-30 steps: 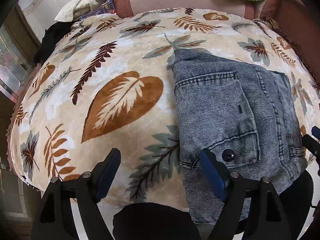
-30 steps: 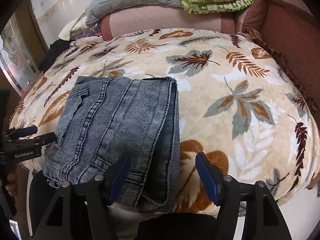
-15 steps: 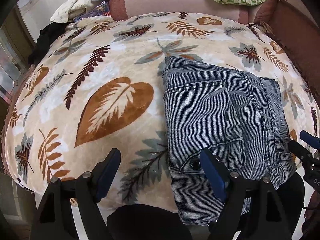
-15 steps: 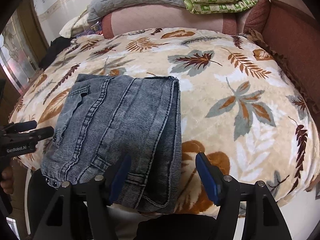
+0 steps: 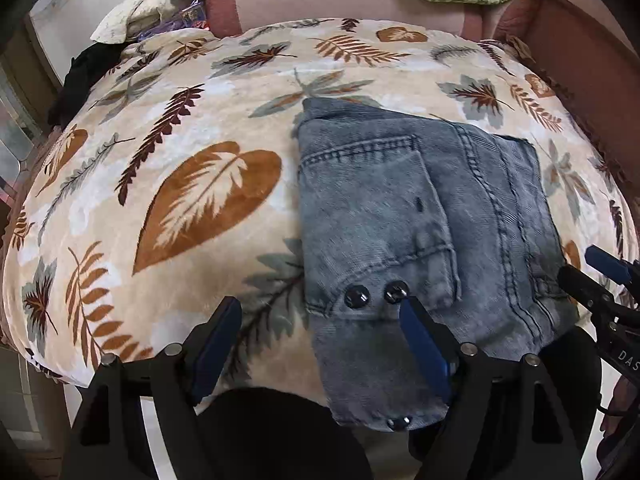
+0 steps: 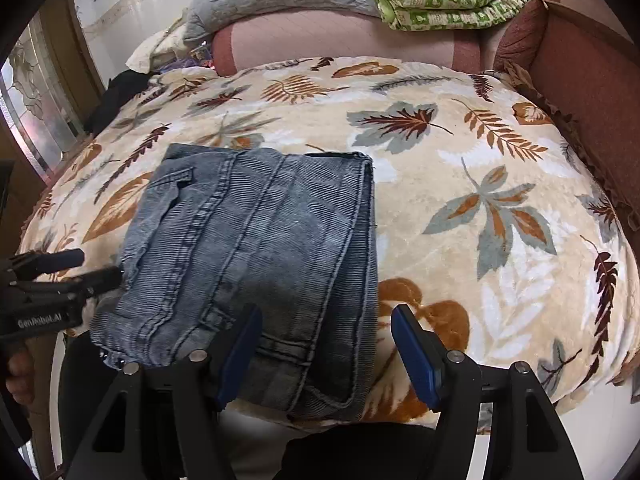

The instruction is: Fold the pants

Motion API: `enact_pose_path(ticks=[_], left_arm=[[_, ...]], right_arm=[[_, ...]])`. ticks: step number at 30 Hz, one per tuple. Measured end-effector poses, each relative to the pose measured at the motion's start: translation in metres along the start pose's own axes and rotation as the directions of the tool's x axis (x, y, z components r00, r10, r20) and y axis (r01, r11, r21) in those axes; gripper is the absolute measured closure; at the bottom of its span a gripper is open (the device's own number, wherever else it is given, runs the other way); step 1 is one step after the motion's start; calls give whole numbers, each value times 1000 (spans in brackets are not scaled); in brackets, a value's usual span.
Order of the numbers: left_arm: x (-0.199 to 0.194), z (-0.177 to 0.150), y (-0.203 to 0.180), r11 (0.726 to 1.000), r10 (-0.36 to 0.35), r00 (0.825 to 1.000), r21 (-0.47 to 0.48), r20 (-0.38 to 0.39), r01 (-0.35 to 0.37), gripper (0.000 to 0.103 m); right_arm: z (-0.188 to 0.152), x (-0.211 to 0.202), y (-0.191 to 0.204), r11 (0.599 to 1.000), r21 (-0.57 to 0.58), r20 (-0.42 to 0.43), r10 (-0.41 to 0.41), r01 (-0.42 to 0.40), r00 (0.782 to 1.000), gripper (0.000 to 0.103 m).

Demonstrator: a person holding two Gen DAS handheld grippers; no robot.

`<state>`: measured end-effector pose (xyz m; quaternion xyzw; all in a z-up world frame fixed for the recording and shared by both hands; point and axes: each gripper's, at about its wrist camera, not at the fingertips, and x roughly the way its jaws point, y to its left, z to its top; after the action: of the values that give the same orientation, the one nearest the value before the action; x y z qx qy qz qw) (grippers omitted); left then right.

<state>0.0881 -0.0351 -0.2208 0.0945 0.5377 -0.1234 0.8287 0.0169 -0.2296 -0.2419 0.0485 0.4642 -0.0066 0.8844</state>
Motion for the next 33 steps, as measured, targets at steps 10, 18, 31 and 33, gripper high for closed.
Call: enact_pose_path(ticks=[10, 18, 31, 33], left_arm=[[-20, -15, 10, 1000, 4, 1000, -22, 30, -4, 21], [-21, -14, 32, 998, 20, 999, -68, 37, -17, 21], [8, -11, 43, 995, 11, 1000, -96, -17, -13, 21], [11, -9, 45, 995, 13, 1000, -101, -20, -15, 21]], right_arm=[[-8, -21, 13, 999, -47, 28, -26, 28, 999, 32], [-7, -25, 27, 984, -131, 50, -115, 120, 992, 32], [-1, -3, 37, 973, -182, 31, -141, 145, 989, 31], [-1, -1, 38, 973, -182, 28, -137, 140, 990, 31]])
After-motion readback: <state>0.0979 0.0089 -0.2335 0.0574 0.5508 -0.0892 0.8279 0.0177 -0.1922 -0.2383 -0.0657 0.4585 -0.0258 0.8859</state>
